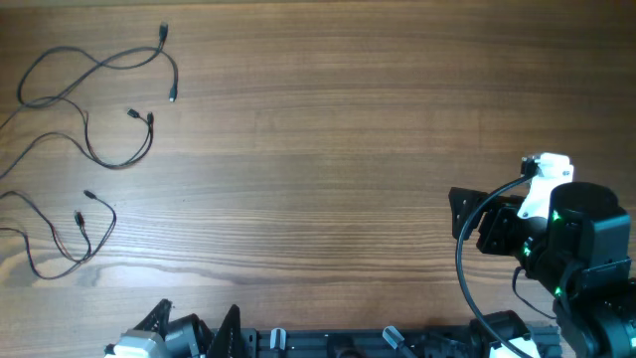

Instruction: Untangle cables

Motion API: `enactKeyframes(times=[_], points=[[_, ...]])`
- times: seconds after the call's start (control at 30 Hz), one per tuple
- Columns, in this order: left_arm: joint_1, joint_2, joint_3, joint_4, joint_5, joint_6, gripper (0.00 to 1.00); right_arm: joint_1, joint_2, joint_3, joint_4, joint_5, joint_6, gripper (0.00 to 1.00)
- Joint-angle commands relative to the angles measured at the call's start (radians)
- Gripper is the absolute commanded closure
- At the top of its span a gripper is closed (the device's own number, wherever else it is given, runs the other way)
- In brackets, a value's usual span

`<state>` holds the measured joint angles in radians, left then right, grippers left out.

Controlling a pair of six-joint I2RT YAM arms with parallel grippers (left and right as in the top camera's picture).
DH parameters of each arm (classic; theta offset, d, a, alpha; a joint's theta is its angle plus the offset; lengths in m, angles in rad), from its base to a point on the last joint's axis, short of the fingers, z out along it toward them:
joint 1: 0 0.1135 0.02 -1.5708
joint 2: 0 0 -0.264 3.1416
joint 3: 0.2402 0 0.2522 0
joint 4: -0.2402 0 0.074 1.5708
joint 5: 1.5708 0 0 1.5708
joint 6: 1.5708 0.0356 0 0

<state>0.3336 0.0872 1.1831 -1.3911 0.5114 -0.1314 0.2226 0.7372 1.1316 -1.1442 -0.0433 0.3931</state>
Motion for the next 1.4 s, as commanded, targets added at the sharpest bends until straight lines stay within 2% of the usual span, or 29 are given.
enactKeyframes(times=[0.0, 0.33, 0.63, 0.83, 1.07, 1.23, 1.37], points=[[-0.003, -0.007, -0.001, -0.024, 0.008, 0.020, 0.00, -0.001, -0.009, -0.008, 0.000, 0.018, 0.010, 0.00], [-0.003, -0.007, -0.001, -0.048, 0.008, 0.020, 0.00, -0.001, -0.046, -0.008, -0.001, 0.018, 0.010, 0.00], [-0.003, -0.007, -0.001, -0.048, 0.008, 0.020, 0.00, -0.002, -0.208, -0.058, 0.053, 0.123, -0.003, 0.00], [-0.003, -0.007, -0.001, -0.086, 0.008, 0.020, 0.00, -0.002, -0.406, -0.336, 0.346, 0.085, -0.185, 0.00], [-0.003, -0.007, -0.001, -0.096, 0.008, 0.020, 0.00, -0.050, -0.611, -0.699, 0.734, -0.018, -0.241, 0.00], [-0.003, -0.007, -0.001, -0.096, 0.008, 0.020, 0.00, -0.152, -0.678, -0.880, 0.929, -0.158, -0.308, 0.00], [-0.003, -0.007, -0.001, -0.096, 0.008, 0.020, 0.00, -0.192, -0.712, -0.943, 0.972, -0.180, -0.315, 0.00]])
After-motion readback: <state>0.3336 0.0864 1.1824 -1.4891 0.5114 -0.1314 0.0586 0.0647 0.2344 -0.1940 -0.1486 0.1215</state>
